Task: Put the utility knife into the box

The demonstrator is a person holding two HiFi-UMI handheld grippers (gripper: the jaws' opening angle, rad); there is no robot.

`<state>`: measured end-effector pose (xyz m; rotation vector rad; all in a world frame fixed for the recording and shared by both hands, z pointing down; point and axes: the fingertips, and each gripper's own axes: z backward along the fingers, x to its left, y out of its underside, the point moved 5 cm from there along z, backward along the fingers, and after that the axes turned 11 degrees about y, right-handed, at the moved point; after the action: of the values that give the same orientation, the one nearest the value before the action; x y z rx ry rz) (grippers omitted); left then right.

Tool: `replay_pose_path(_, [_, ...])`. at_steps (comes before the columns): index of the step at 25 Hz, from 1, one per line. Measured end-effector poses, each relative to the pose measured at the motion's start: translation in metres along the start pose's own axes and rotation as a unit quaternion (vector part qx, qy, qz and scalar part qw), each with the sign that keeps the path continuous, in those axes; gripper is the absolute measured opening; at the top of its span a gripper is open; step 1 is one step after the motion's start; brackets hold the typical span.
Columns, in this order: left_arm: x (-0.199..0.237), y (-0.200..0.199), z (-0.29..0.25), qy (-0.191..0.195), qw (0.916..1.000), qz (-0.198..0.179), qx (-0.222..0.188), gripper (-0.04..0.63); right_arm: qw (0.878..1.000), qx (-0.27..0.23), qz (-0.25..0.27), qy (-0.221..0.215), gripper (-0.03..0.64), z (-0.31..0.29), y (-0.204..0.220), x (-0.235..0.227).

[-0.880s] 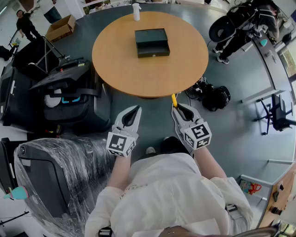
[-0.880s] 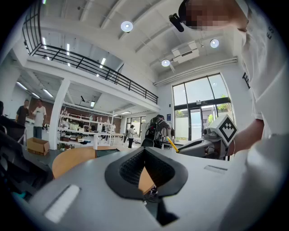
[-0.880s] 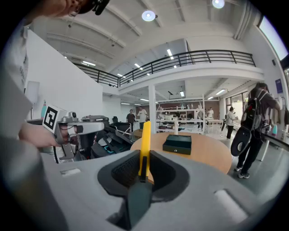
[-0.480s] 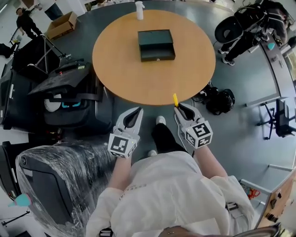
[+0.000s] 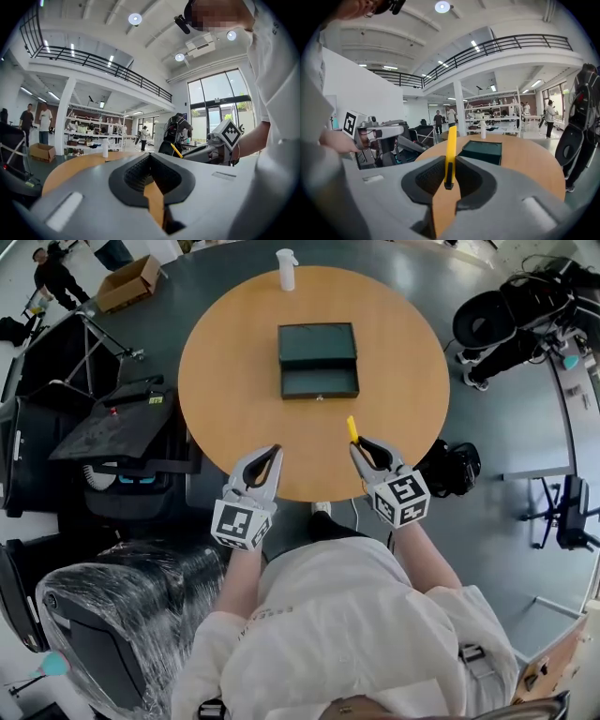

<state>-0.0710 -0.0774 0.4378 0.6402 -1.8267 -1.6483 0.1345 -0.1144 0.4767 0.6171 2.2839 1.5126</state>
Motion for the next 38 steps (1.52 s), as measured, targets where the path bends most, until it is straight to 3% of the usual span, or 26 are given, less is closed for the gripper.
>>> replay_pose_path(9, [0.04,0.004,-0.061,-0.011,0.9998,0.017,0.008,0.017,0.999,0.022,0.007,-0.022,0.055,-0.057,-0.011,-0.041])
replay_pose_path(14, [0.059,0.003,-0.08,-0.005,0.9995,0.032,0.002,0.017,0.998,0.052,0.023,-0.03,0.055,-0.091,-0.009,-0.05])
replay_pose_path(21, [0.098,0.024,-0.103,0.008,0.9982,0.053,0.026,0.017,0.992,0.106,0.062,-0.04,0.055,-0.158,-0.002,-0.053])
replay_pose_path(29, [0.138,0.031,-0.12,0.002,0.9973,0.07,0.022,0.017,0.967,0.195,0.144,-0.084,0.057,-0.248,0.013,-0.049])
replay_pose_path(38, [0.167,0.043,-0.121,-0.011,0.9967,0.071,0.037,0.017,0.928,0.307,0.17,-0.121,0.057,-0.303,0.054,-0.049])
